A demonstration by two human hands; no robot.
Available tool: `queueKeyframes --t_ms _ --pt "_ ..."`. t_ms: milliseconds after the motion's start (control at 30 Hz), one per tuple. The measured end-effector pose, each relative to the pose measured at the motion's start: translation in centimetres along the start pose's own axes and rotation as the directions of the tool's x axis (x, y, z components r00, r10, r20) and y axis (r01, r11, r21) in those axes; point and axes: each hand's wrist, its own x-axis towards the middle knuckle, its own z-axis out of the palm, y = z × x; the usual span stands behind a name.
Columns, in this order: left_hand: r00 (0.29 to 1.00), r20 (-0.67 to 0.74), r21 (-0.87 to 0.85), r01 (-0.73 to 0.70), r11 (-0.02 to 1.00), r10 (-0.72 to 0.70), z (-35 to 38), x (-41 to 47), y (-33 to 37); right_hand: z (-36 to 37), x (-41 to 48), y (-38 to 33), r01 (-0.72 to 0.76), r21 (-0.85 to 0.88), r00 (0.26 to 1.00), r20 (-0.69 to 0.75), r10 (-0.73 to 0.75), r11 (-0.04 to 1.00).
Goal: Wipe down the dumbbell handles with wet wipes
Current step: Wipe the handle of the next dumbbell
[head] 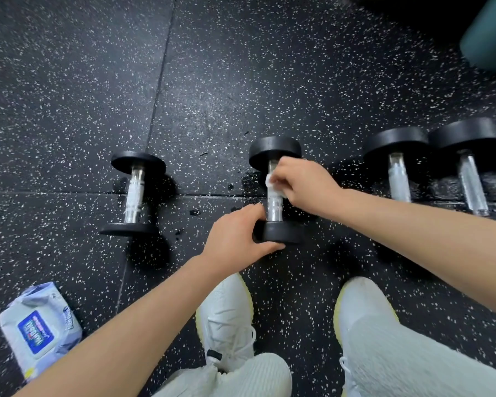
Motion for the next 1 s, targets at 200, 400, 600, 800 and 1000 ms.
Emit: queueKeyframes --t_ms 200,400,600,800,1000 --pt "0.999 0.005 -0.01 0.038 0.999 -0.038 0.1 -0.1 -0.4 -0.3 -2.3 -0.2 0.244 -0.067 0.958 0.17 -0.23 0.967" --pt "0.998 -0.005 -0.003 0.058 0.998 -0.058 0.1 -0.2 -1.0 0.9 1.7 0.0 -0.029 -0.2 0.993 -0.114 0.006 0.979" --pt "1.0 0.002 0.032 0.0 0.999 0.0 0.1 -0.3 -1.5 2.2 -2.0 -0.3 0.106 -0.173 0.989 -0.081 -0.121 0.979" --pt "1.0 0.007 0.059 -0.026 0.998 0.026 -0.1 -0.2 -1.7 1.1 1.1 0.8 0.113 -0.226 0.988 -0.078 -0.134 0.967" --pt "0.998 0.009 0.089 -0.063 0.994 0.062 0.1 -0.2 -1.7 1.9 0.8 -1.0 0.018 -0.178 0.992 -0.119 -0.04 0.984"
